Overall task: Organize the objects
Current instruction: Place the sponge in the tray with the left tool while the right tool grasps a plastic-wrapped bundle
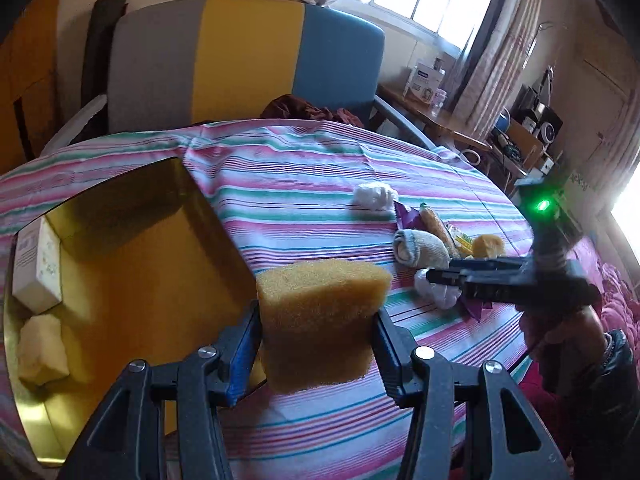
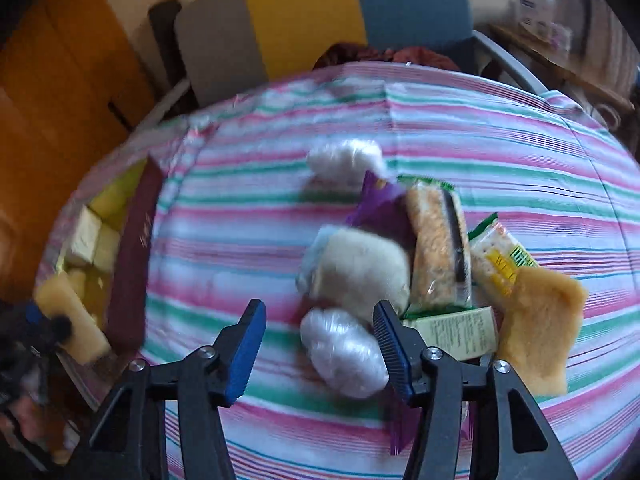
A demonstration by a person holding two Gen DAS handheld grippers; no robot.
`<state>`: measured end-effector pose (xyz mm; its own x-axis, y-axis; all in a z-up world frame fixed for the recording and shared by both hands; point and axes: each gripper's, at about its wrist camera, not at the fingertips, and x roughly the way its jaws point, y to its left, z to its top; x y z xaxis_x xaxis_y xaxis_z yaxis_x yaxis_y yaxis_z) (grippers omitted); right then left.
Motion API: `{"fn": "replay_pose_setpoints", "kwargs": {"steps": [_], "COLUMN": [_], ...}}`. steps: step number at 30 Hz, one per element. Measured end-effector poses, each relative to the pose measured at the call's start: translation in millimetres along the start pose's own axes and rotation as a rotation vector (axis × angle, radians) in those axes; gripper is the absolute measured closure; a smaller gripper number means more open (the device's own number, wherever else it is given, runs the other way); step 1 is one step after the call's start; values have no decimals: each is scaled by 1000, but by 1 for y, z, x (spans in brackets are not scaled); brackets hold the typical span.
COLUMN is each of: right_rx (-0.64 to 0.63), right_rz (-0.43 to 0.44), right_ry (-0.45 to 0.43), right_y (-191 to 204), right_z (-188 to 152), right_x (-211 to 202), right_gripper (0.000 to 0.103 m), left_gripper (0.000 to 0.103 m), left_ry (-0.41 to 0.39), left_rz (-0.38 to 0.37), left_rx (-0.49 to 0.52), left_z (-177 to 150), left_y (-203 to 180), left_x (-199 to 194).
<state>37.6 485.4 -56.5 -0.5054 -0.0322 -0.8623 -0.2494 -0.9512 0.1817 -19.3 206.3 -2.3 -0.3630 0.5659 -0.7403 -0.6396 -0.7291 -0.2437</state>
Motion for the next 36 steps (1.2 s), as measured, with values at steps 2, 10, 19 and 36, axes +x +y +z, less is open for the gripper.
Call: {"fn": "replay_pose_setpoints", "kwargs": {"steps": [2,10,19,36], "right_rx": [-62,-206,-220,-230], "right_rz": [-41,-151,-162,-179], "right_ry": [54,106,112,103], "right_y": [10,25,30,33], "right_z": [-5,-18,-17,-19], "right_x": [14,39,41,43], "right_gripper": [51,71,70,69], "left_gripper": [50,50,50,39], "left_ry": [-8,-47,-64,154], "left_rz": [6,168,324,366], "left_rx": [-41,-227,-380,-311], "left_z": [-4,-36,-69,-62], "left_y": [16,106,179,177], "left_x": [-10,-75,-121,-48]}}
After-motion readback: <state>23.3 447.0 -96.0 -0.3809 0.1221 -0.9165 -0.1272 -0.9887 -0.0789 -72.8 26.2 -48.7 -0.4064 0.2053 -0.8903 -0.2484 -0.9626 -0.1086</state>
